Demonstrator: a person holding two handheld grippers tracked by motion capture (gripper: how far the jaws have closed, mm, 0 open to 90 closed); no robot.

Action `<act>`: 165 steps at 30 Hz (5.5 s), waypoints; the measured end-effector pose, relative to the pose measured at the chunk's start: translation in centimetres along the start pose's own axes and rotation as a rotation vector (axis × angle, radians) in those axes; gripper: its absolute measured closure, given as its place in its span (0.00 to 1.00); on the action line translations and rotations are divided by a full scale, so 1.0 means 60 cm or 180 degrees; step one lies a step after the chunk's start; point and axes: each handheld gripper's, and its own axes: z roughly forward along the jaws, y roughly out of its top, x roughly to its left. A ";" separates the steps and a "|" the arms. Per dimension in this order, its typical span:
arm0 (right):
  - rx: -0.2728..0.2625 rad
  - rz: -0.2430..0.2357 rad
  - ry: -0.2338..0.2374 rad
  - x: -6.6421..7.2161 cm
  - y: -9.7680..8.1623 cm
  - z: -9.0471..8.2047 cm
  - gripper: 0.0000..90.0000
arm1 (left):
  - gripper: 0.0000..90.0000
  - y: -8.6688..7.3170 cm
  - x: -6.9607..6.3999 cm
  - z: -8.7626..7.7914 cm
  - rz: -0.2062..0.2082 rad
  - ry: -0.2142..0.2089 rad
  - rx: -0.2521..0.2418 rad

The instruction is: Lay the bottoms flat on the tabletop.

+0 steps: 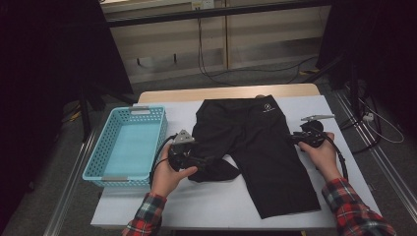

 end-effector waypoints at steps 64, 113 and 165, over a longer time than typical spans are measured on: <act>-0.0015 0.0110 0.0149 -0.032 -0.004 -0.009 1.00 | 0.19 -0.002 -0.007 0.016 0.0042 -0.0024 0.0093; 0.0114 0.0370 0.0168 -0.036 -0.097 -0.117 0.81 | 0.19 0.006 -0.017 0.006 0.0121 -0.0025 0.0053; -0.0225 -0.0830 0.0993 0.204 -0.034 -0.083 0.31 | 0.17 -0.019 -0.012 -0.043 -0.0010 0.0107 0.0003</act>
